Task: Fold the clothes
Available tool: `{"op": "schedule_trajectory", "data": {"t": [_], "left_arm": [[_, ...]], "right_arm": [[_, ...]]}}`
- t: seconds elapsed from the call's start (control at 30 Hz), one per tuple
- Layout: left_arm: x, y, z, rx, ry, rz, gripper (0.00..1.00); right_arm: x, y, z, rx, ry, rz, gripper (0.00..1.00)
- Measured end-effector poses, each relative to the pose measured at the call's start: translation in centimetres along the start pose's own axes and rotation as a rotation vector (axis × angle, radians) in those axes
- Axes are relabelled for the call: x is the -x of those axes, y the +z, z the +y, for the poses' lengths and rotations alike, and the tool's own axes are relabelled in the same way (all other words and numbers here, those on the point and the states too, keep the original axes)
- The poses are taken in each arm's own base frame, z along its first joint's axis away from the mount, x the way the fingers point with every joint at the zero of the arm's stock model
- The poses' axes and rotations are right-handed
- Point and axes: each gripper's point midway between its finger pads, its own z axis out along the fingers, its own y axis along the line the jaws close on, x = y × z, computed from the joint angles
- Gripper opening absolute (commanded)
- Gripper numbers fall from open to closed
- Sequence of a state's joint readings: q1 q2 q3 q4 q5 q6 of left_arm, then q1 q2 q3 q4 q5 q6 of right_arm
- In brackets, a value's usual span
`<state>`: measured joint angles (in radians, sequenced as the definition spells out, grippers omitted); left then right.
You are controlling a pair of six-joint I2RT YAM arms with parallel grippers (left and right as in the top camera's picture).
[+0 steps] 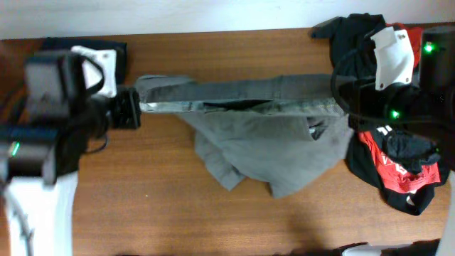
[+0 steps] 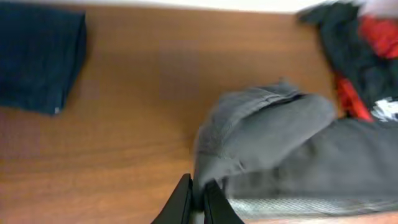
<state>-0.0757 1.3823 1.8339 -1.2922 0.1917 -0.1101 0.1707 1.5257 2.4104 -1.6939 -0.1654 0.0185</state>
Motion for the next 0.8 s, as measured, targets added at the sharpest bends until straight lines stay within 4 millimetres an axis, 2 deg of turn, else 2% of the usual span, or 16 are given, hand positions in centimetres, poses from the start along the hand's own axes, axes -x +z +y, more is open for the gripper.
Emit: {"op": "schedule_trajectory", "data": {"t": [0.13,0.23,0.27,0.33,0.47,0.63,0.8], "left_arm": [[-1.0,6.2,1.9,0.041,-0.03,0.161,0.07],[-1.6,10.3,3.0,0.063,-0.037,0.244,0.07],[-1.7,11.0,3.2,0.066,-0.039,0.256,0.07],[-1.9,12.6,3.8,0.076,-0.041,0.282,0.15],[-1.4,14.0,4.2,0.081,-0.037,0.272,0.31],[0.6,14.7,4.2,0.075,-0.015,0.192,0.3],[0.8,14.8,4.1,0.067,0.041,0.182,0.26]], "right_arm": [[-0.2,3.2,-0.6,-0.008,0.011,0.086,0.04],[-0.9,8.9,-0.9,-0.003,0.014,0.221,0.04],[-1.1,10.3,-0.9,-0.004,0.013,0.251,0.04],[-1.9,13.9,-0.9,0.0,0.01,0.332,0.04],[-2.0,15.9,-0.8,0.004,0.005,0.36,0.04],[-1.8,15.9,-0.8,0.001,0.003,0.349,0.04],[-1.8,15.9,-0.8,0.001,0.001,0.348,0.04]]}}
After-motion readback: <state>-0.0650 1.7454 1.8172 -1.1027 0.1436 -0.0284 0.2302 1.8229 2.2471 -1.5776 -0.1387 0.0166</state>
